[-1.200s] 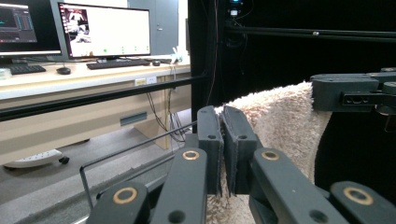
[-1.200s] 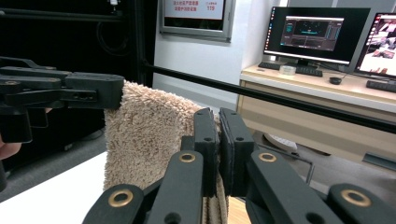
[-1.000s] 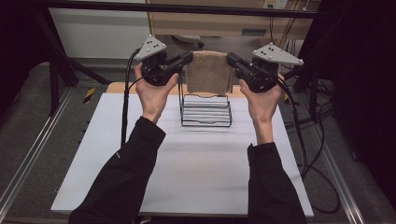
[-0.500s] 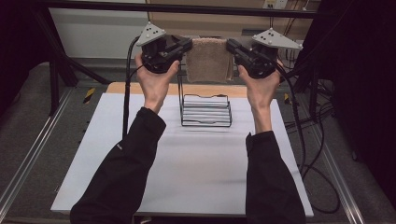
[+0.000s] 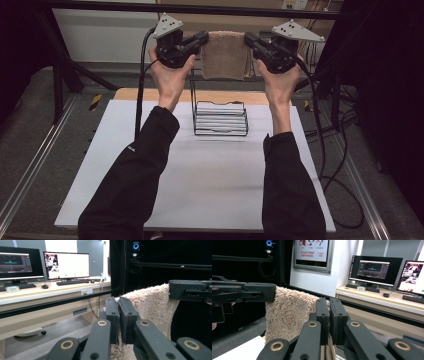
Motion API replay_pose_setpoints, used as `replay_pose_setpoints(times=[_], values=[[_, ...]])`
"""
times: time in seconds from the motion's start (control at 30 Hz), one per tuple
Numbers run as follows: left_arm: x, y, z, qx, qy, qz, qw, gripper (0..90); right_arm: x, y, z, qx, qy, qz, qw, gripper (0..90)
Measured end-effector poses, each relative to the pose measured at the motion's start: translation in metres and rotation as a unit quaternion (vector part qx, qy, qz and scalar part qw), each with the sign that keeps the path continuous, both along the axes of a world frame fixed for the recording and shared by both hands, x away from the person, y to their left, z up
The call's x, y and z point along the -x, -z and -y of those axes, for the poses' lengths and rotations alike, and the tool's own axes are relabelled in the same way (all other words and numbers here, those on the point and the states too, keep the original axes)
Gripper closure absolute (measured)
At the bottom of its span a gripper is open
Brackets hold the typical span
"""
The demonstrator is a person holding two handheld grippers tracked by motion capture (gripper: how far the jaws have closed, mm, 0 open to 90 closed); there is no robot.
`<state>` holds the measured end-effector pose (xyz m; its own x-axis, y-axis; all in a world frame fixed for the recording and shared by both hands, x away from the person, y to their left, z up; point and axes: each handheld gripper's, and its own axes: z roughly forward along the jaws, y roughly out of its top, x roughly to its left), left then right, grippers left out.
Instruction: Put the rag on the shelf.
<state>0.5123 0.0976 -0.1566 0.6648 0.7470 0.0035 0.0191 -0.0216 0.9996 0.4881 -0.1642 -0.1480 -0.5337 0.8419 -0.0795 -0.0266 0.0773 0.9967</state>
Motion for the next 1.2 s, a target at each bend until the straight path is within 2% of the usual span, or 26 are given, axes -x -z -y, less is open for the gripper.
replay_pose_setpoints(times=[0.3,0.53,0.6,0.67,0.73,0.83,0.9,1.1,1.2], values=[[-0.015,0.009,-0.001,-0.009,-0.002,-0.001,1.0000,86.1,-0.015,0.009,-0.002,0.007,0.000,-0.004,1.0000,86.6],[-0.023,0.015,-0.002,-0.029,-0.012,0.002,0.9995,86.1,-0.027,0.017,-0.003,0.007,-0.003,-0.011,0.9999,86.6],[-0.024,0.017,-0.002,-0.025,-0.009,-0.002,0.9996,86.1,-0.029,0.019,-0.004,0.011,-0.005,-0.013,0.9998,86.6],[-0.024,0.018,-0.003,-0.032,-0.015,0.001,0.9994,86.1,-0.030,0.020,-0.004,0.015,-0.005,-0.012,0.9998,86.6],[-0.025,0.020,-0.003,-0.035,-0.009,0.003,0.9994,86.1,-0.031,0.021,-0.004,0.015,-0.008,-0.013,0.9998,86.5],[-0.026,0.024,-0.004,-0.039,-0.008,0.000,0.9992,86.1,-0.033,0.026,-0.003,0.010,-0.012,-0.020,0.9997,86.5],[-0.025,0.028,-0.005,-0.041,-0.008,-0.004,0.9991,86.1,-0.033,0.030,-0.003,0.016,-0.013,-0.023,0.9995,86.5],[-0.022,0.040,-0.005,-0.041,0.007,-0.010,0.9991,86.0,-0.030,0.040,-0.001,0.016,-0.017,-0.032,0.9992,86.4],[-0.019,0.046,-0.005,-0.050,0.011,-0.013,0.9986,86.1,-0.028,0.046,0.000,0.018,-0.018,-0.037,0.9990,86.4]])
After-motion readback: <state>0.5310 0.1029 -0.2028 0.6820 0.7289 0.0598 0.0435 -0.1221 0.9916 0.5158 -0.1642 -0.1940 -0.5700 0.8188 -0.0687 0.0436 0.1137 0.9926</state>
